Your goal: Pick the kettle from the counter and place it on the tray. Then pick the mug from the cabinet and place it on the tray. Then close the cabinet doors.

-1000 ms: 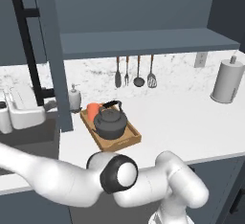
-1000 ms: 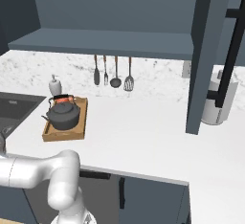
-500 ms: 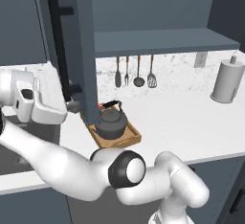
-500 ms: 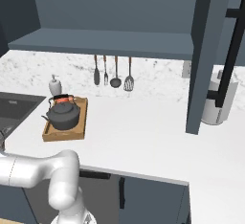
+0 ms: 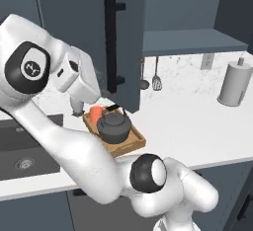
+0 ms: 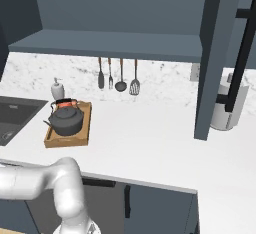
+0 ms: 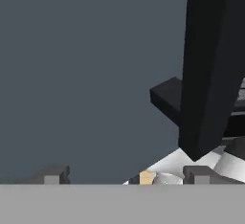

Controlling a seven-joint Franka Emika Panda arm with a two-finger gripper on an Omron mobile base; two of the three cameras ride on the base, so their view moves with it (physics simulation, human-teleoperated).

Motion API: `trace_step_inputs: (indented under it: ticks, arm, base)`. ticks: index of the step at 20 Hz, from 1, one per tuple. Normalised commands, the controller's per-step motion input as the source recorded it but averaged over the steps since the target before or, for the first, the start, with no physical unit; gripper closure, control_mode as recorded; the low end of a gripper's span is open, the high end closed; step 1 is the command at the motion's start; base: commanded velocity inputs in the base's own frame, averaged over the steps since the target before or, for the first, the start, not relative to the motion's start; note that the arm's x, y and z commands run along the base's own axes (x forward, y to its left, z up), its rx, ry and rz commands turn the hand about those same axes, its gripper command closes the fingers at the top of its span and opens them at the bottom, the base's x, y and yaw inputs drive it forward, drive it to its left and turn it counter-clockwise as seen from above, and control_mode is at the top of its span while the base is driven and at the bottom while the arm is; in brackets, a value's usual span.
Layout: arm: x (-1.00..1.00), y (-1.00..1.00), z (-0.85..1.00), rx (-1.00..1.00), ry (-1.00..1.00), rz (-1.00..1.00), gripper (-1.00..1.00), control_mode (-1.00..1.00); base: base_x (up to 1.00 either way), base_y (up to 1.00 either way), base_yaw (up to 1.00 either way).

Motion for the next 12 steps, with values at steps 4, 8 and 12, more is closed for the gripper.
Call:
trace_step_inputs:
  ticks: [4, 8, 12]
  arm:
    - [0.58, -0.99, 0.0, 0.11, -0.1, 0.26, -1.0, -1.0]
    - [0.44, -1.0, -0.09, 0.07, -0.25, 0.37, -1.0, -1.0]
    - [0.63, -0.86, -0.05, 0.06, -0.28, 0.43, -1.0, -1.0]
  base:
    - [0.0, 0.0, 0.0]
    - [0.0, 0.0, 0.0]
    - [0.0, 0.0, 0.0]
